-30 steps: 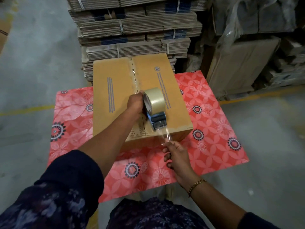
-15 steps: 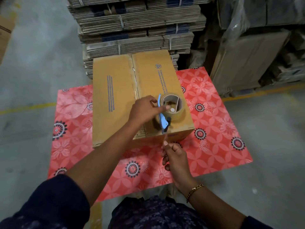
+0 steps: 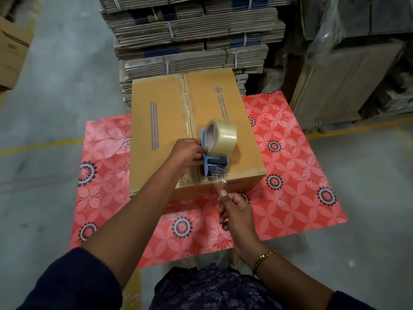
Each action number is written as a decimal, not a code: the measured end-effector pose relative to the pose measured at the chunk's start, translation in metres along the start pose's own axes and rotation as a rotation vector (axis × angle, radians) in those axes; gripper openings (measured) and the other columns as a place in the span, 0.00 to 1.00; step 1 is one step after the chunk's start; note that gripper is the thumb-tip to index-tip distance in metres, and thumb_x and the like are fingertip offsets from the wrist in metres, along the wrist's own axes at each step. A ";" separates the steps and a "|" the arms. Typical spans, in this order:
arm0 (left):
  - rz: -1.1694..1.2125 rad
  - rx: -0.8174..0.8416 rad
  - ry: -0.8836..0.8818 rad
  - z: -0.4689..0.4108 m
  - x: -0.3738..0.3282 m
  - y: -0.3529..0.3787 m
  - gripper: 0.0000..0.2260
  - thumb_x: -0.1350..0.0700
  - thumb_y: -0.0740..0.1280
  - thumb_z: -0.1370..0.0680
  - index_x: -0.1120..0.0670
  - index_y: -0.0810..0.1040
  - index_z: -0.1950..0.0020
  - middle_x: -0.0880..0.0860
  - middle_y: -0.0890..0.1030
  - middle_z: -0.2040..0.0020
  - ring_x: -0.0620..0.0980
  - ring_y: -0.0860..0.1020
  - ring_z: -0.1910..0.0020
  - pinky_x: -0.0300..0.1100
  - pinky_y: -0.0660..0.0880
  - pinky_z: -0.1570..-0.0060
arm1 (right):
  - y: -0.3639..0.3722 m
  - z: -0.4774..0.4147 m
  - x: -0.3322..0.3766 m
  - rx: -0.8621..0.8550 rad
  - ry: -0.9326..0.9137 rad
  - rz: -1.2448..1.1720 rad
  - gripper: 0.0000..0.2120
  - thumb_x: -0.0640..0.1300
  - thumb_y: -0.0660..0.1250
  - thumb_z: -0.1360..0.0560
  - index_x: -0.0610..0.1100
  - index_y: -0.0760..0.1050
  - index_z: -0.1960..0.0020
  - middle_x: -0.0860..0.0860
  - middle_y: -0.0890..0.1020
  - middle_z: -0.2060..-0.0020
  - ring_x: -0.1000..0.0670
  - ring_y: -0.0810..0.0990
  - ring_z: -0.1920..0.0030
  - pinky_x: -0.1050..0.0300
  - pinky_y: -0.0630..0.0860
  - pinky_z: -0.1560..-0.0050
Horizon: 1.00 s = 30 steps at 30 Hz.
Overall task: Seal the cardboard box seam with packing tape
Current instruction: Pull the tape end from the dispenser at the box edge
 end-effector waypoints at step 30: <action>-0.894 -0.238 1.117 0.101 0.089 0.016 0.06 0.60 0.65 0.20 0.60 0.81 0.49 0.57 0.78 0.52 0.54 0.76 0.55 0.46 0.72 0.63 | 0.005 0.003 -0.008 -0.003 -0.019 -0.007 0.18 0.53 0.63 0.18 0.39 0.75 0.55 0.46 0.74 0.70 0.52 0.70 0.74 0.62 0.67 0.76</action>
Point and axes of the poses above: each hand's wrist, its own z-axis away from the middle knuckle, its own y-axis out of the palm, x = y × z, the point moved 3 cm from there along -z, towards the middle knuckle
